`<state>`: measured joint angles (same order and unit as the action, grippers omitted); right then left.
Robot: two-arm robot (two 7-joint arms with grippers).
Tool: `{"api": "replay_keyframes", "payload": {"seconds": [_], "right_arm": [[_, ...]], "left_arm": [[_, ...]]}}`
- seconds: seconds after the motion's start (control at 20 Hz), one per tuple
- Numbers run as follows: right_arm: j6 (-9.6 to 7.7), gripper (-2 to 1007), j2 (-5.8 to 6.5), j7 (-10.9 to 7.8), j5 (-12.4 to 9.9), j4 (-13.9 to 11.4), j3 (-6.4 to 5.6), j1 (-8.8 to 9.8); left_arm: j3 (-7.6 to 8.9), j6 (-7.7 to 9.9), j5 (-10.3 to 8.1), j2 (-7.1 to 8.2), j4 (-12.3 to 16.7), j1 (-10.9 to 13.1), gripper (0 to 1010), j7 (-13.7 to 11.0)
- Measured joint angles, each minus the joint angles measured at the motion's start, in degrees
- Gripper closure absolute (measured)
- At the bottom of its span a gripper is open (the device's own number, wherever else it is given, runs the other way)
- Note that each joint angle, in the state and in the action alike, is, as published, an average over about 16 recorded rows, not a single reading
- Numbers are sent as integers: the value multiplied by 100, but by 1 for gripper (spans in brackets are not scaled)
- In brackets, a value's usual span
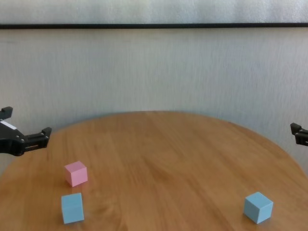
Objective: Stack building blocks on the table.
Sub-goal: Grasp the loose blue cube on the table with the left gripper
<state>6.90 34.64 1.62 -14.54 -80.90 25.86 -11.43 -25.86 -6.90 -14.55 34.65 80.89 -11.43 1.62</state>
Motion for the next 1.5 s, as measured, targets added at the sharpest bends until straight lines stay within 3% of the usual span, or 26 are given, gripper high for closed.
{"api": "replay_keyframes", "payload": {"seconds": [1.0,1.2,1.5], "right_arm": [[0,0,0,0,0,0,0,0],[0,0,0,0,0,0,0,0],[0,0,0,0,0,0,0,0]], "left_arm": [[10,14,-26,14,24,18,7,-59],[63,94,-185,89,138,99,7,-275],[217,323,-638,289,398,305,7,-852]]}}
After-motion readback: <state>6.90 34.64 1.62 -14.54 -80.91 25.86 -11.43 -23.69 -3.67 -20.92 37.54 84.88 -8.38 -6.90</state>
